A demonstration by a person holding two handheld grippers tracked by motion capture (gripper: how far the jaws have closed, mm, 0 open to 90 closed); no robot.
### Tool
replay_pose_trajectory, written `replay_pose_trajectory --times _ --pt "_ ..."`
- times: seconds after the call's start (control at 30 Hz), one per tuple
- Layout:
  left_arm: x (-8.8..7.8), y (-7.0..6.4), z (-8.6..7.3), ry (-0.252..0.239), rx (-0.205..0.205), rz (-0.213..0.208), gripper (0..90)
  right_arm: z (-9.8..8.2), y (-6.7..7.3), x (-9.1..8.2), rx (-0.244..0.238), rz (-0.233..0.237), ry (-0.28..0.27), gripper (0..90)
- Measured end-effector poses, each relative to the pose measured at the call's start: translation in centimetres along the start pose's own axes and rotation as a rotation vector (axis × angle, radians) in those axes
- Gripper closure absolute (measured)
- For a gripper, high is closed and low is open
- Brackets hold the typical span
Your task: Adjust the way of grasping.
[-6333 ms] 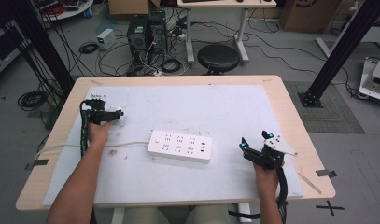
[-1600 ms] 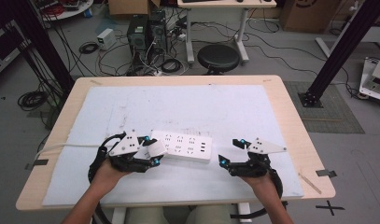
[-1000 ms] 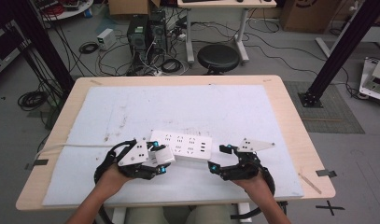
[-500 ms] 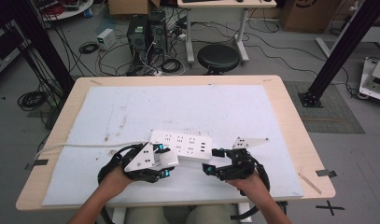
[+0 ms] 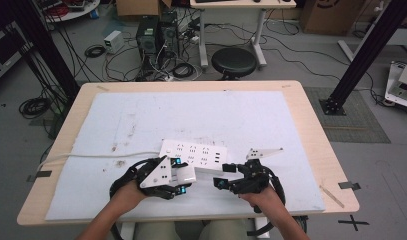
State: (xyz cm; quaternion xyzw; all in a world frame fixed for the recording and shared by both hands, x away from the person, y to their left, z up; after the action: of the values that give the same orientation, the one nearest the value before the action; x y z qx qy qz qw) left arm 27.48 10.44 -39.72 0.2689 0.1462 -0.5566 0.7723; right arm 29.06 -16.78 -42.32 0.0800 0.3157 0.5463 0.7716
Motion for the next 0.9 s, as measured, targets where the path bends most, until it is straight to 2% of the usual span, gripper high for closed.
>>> replay_pose_trajectory --times 0.13,0.17,0.4,0.67,0.77,0.9 --pt "0.4 -0.3 0.2 0.002 0.013 -0.005 42.5 0.0 0.1 0.1 0.017 0.027 0.011 16.8" --pt "0.6 -0.5 0.3 0.003 0.018 -0.009 42.5 0.0 0.1 0.3 0.031 0.047 0.009 16.8" --pt "1.0 -0.8 0.5 0.006 0.034 -0.014 42.5 -0.1 0.2 0.5 0.050 0.067 0.021 16.8" --pt "1.6 -1.3 0.8 0.005 0.072 -0.023 42.5 0.0 0.3 1.1 0.105 0.121 0.038 16.8" --pt "1.8 -1.5 1.0 0.004 0.084 -0.025 42.5 0.0 0.3 1.4 0.112 0.142 0.040 16.7" --pt "2.0 -1.6 1.2 -0.002 0.091 -0.027 42.5 0.1 0.2 1.7 0.136 0.162 0.048 16.7"
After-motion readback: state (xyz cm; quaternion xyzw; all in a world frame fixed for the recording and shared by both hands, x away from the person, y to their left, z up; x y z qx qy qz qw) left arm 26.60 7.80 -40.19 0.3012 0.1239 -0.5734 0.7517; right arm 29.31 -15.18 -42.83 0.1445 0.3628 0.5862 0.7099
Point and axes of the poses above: each handheld gripper's, and its own axes: x roughly forward along the jaws, z roughly out of its top, y roughly to its left, the point moved 2 cm from there along x, roughly forward along the jaws, and after that the axes turned 4 degrees about -x, right-handed, at the moved point
